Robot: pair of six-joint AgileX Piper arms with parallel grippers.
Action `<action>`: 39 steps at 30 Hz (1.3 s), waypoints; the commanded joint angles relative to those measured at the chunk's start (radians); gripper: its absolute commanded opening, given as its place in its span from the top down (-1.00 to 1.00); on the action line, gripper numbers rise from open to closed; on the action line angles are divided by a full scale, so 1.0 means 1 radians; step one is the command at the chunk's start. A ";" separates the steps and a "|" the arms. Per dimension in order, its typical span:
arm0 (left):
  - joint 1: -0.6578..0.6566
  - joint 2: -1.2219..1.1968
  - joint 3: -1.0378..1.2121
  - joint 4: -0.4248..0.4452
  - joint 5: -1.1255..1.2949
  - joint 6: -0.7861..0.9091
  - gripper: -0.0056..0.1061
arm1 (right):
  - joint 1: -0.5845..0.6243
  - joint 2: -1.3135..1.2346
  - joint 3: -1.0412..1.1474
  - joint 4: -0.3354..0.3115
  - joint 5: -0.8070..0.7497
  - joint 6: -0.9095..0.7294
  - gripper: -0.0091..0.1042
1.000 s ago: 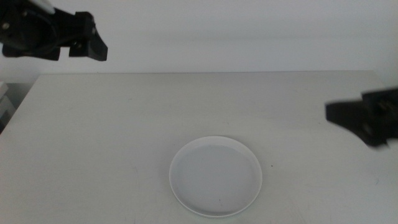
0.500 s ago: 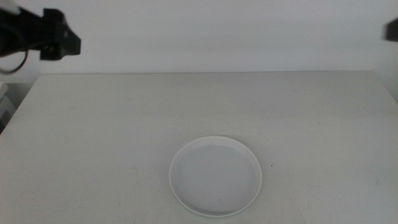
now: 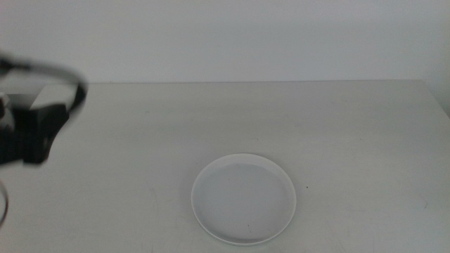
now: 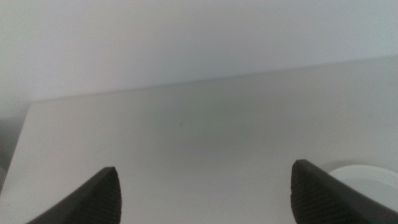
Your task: Stack the three bowls on top of each other.
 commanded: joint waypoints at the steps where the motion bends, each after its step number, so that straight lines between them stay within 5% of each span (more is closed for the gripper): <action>1: -0.001 -0.084 0.067 -0.017 -0.157 -0.014 -0.98 | 0.003 -0.091 0.048 -0.001 -0.099 -0.037 -0.12; 10: -0.001 -0.320 0.281 -0.039 -0.297 -0.016 -0.98 | 0.003 -0.334 0.216 -0.008 -0.100 -0.039 -0.12; 26: -0.001 -0.334 0.288 -0.046 -0.228 -0.016 -0.98 | 0.003 -0.342 0.227 -0.008 -0.087 -0.039 -0.12; 39: 0.001 -0.621 0.533 -0.035 -0.239 -0.016 -0.98 | 0.001 -0.544 0.575 -0.066 -0.167 -0.039 -0.12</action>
